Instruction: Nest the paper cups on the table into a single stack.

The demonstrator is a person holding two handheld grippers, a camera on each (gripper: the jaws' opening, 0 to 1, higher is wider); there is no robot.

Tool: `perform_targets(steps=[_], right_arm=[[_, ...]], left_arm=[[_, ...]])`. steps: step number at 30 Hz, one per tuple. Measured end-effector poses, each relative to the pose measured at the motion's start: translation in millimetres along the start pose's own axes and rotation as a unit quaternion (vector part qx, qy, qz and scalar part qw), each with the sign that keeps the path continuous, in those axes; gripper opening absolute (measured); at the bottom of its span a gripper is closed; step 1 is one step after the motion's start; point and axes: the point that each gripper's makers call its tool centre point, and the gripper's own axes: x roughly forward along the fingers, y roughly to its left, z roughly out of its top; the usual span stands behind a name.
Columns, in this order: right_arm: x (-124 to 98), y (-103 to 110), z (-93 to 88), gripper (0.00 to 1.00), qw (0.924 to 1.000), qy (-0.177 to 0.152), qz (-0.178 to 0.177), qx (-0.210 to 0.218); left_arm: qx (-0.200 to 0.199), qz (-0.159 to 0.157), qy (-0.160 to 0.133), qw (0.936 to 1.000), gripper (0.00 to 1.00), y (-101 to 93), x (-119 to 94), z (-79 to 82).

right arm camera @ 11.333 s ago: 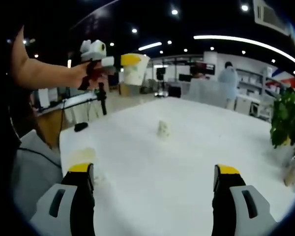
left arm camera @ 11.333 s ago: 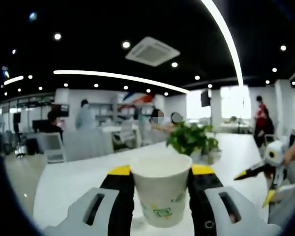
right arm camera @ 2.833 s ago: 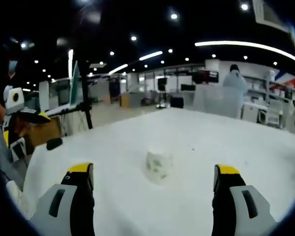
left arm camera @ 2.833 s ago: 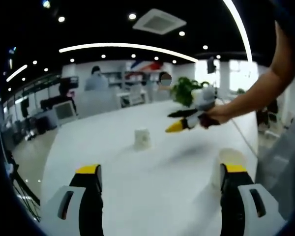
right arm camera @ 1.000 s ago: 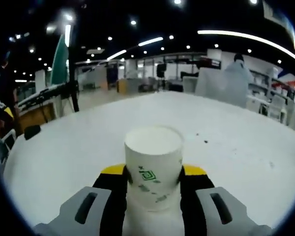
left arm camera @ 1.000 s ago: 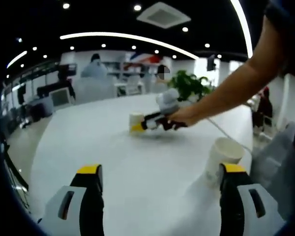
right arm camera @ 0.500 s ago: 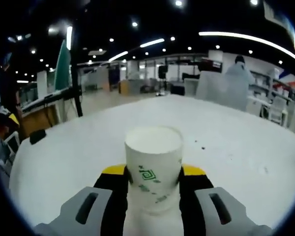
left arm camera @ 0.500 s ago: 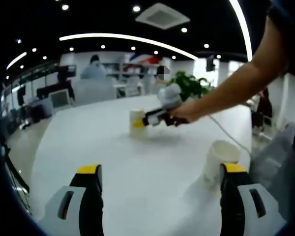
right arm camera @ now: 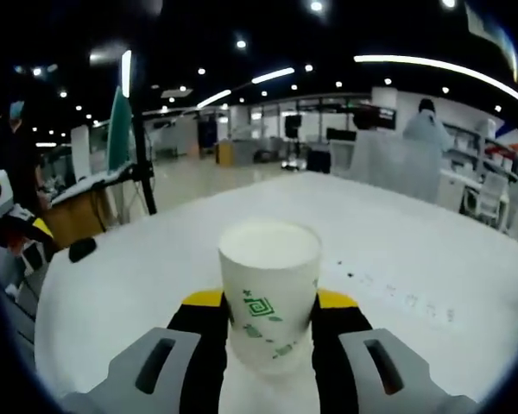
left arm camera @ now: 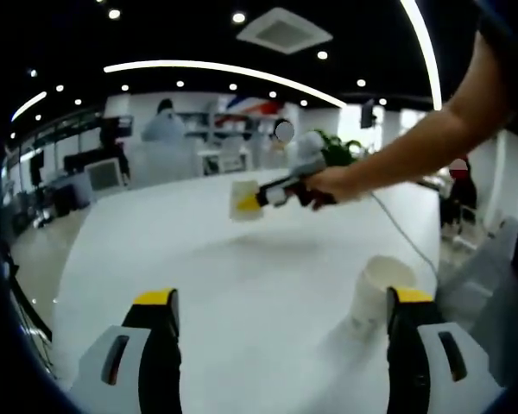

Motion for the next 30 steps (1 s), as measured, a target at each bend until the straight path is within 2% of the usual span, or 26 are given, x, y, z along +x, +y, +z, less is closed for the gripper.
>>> perform_targets(steps=[6,14,25,30], right_arm=[[-7.9,4.3,13.1,0.35,0.9998,0.008,0.015,-0.01],[-18.4,4.3,27.3,0.35,0.9994,0.018,0.029,-0.004],[-33.8,9.9,61.7,0.35,0.9993,-0.001,0.037,-0.003],[-43.8,9.1,66.1,0.35,0.9993,0.002,0.037,-0.009]], left_arm=[[-0.001,0.001,-0.002,1.0,0.98,-2.4,-0.7,4.2],[-0.008,0.0,-0.005,1.0,0.98,-0.6,-2.7,10.1],[-0.009,-0.005,-0.002,0.9999,0.98,5.2,-6.5,11.3],[-0.008,-0.012,0.001,0.9999,0.98,5.6,-3.1,12.0]])
